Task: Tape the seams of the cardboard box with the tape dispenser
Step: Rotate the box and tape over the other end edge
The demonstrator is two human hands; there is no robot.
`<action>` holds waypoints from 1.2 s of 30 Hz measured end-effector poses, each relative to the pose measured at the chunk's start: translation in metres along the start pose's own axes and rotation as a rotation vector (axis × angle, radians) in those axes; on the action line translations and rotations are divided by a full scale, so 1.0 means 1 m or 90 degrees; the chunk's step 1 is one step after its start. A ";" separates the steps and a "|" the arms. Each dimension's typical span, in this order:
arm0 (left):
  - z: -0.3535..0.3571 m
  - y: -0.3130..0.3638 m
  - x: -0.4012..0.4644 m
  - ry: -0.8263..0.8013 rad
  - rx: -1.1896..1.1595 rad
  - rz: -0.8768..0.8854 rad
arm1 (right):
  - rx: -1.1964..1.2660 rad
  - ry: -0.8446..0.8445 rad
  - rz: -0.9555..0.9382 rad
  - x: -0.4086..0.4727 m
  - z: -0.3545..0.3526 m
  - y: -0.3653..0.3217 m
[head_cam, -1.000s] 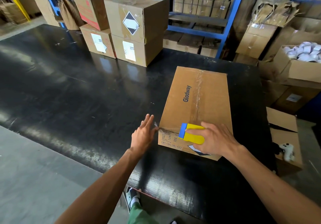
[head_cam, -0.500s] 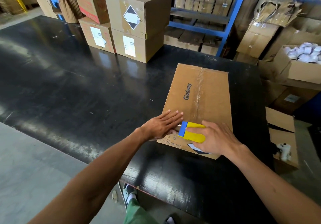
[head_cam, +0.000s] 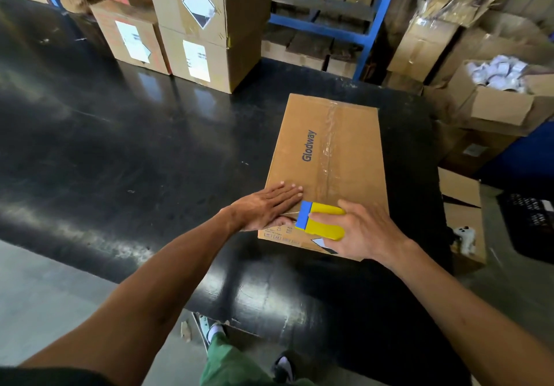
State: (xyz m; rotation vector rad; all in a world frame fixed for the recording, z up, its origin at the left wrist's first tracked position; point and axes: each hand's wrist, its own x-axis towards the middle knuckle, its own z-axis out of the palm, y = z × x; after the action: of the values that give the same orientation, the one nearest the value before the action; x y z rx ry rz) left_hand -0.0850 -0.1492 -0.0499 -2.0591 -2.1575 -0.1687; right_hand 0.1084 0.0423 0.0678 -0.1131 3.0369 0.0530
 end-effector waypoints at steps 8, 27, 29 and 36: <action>0.005 -0.003 -0.004 0.009 0.003 -0.001 | 0.003 -0.019 -0.003 -0.052 -0.004 0.050; -0.010 0.049 0.053 0.029 0.055 0.043 | -0.052 -0.010 0.026 -0.057 0.010 0.079; -0.001 0.057 0.073 0.028 0.066 0.070 | -0.046 -0.006 0.023 -0.056 0.009 0.079; 0.021 0.055 0.081 -0.026 0.058 0.013 | -0.039 0.020 -0.009 -0.055 0.015 0.079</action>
State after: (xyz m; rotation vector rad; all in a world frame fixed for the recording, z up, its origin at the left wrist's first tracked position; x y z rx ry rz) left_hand -0.0347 -0.0631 -0.0567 -2.0503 -2.1247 -0.0257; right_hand 0.1586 0.1251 0.0609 -0.1425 3.0668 0.1452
